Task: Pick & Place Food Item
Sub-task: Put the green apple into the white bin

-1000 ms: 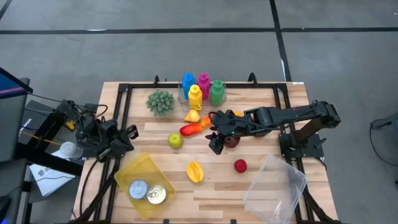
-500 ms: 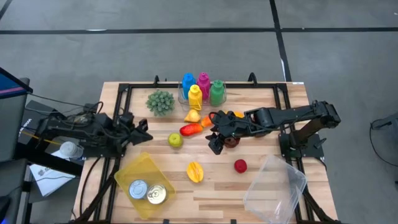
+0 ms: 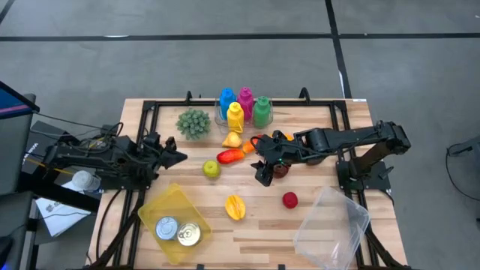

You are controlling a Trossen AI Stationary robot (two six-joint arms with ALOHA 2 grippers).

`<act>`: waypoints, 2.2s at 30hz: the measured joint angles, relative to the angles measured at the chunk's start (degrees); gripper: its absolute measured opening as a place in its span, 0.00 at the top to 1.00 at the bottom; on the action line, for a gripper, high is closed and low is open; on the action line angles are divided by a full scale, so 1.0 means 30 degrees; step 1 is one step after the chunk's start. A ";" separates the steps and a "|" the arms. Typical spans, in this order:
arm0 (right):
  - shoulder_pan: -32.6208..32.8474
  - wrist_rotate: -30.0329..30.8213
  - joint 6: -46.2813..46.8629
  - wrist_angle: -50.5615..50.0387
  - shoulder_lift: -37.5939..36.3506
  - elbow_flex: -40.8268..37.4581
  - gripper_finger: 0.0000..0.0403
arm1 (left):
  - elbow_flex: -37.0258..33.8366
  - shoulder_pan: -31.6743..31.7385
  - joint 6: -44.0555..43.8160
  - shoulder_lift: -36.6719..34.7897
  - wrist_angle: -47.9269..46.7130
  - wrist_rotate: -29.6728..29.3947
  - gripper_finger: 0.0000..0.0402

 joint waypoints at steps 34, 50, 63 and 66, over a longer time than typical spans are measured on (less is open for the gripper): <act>-0.2363 -0.1572 -0.5828 0.4727 0.7761 0.3149 0.26 | -0.3927 -0.1166 0.0498 -0.6275 -0.1815 -0.0920 1.00; -0.2814 -0.3478 -1.0812 0.2028 1.6078 1.2394 0.02 | -0.3934 -0.1166 -0.0570 -0.5346 -0.1813 -0.1183 1.00; -0.3617 -0.4097 -1.1342 0.2066 1.7201 1.3100 0.03 | -0.3934 -0.1166 -0.0562 -0.5278 -0.1588 -0.1183 1.00; -0.3779 -0.4611 -1.1334 0.1898 1.7201 1.3071 0.03 | -0.3934 -0.1166 -0.0562 -0.5278 -0.1588 -0.1183 1.00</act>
